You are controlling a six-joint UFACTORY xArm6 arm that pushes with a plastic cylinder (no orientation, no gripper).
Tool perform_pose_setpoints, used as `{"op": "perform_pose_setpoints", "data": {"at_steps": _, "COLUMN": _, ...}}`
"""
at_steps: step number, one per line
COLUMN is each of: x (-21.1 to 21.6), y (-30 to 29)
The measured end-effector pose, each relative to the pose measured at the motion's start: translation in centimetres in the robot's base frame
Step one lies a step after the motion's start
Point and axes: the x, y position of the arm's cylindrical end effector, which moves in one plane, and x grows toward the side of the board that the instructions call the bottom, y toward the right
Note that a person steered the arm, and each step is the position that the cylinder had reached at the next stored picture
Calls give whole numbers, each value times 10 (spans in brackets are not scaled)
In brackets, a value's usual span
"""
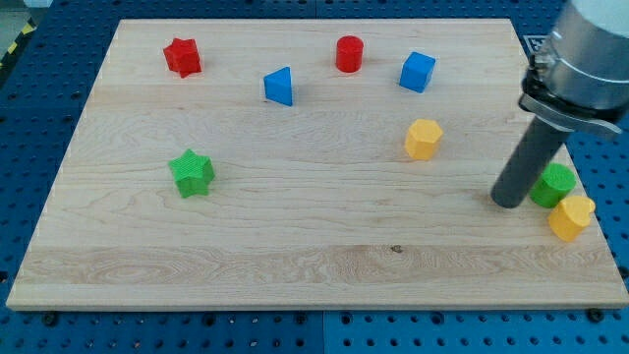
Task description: Push the yellow hexagon towards the center right of the board
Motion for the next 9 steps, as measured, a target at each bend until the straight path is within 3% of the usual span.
{"op": "perform_pose_setpoints", "data": {"at_steps": 3, "x": -11, "y": -74}}
{"op": "perform_pose_setpoints", "data": {"at_steps": 5, "x": -61, "y": -136}}
{"op": "perform_pose_setpoints", "data": {"at_steps": 9, "x": -66, "y": -104}}
